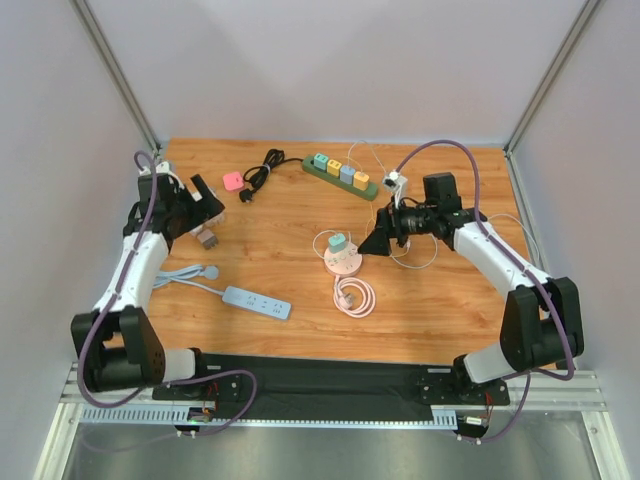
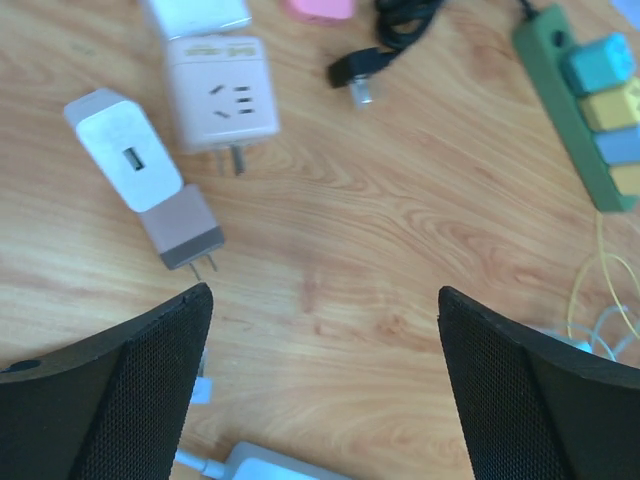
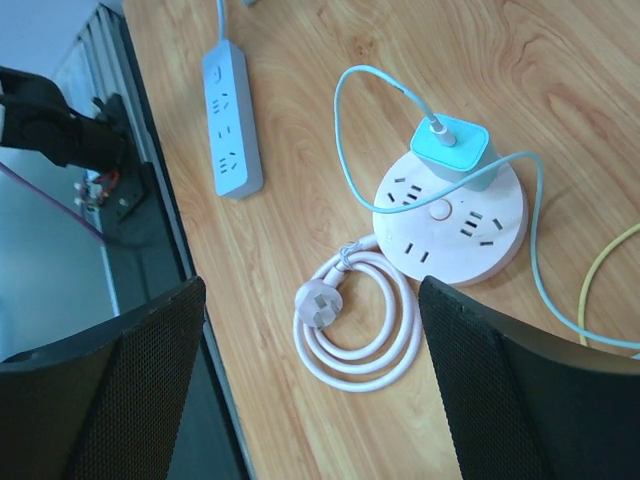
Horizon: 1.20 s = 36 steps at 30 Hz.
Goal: Pull the plug off the socket
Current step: Place the plug at the corner of the board, then remove the plug from the socket.
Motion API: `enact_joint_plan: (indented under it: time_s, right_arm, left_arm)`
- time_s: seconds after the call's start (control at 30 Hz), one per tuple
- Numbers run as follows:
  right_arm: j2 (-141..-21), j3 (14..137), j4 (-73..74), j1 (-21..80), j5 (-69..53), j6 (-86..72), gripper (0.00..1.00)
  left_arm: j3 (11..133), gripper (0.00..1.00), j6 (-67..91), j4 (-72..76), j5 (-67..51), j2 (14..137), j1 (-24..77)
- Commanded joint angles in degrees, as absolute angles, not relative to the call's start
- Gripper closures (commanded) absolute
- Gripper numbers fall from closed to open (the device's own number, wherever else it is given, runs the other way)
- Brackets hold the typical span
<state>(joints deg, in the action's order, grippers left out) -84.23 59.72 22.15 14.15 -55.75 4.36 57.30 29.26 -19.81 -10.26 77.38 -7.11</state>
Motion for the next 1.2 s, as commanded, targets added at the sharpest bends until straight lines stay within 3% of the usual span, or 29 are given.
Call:
enact_joint_plan:
  time_s: [0.0, 0.2, 0.57, 1.17]
  right_arm:
    - [-84.3, 62.7, 26.3, 17.0, -50.7, 14.5, 0.12]
    - [-85.2, 65.6, 28.8, 22.1, -41.4, 29.7, 0.07]
    - [-102.6, 87.4, 41.1, 31.1, -21.5, 25.3, 0.08]
    - [-106.3, 89.1, 44.4, 31.6, -30.9, 59.2, 0.09]
  left_arm:
    - [55.3, 0.0, 23.0, -18.8, -19.2, 70.6, -7.3]
    - [50.7, 0.0, 17.0, -22.4, -26.6, 60.7, -7.4]
    - [46.6, 0.0, 15.9, -24.1, -29.5, 55.8, -7.4]
    - [46.1, 0.0, 16.9, -23.5, -32.1, 55.9, -7.3]
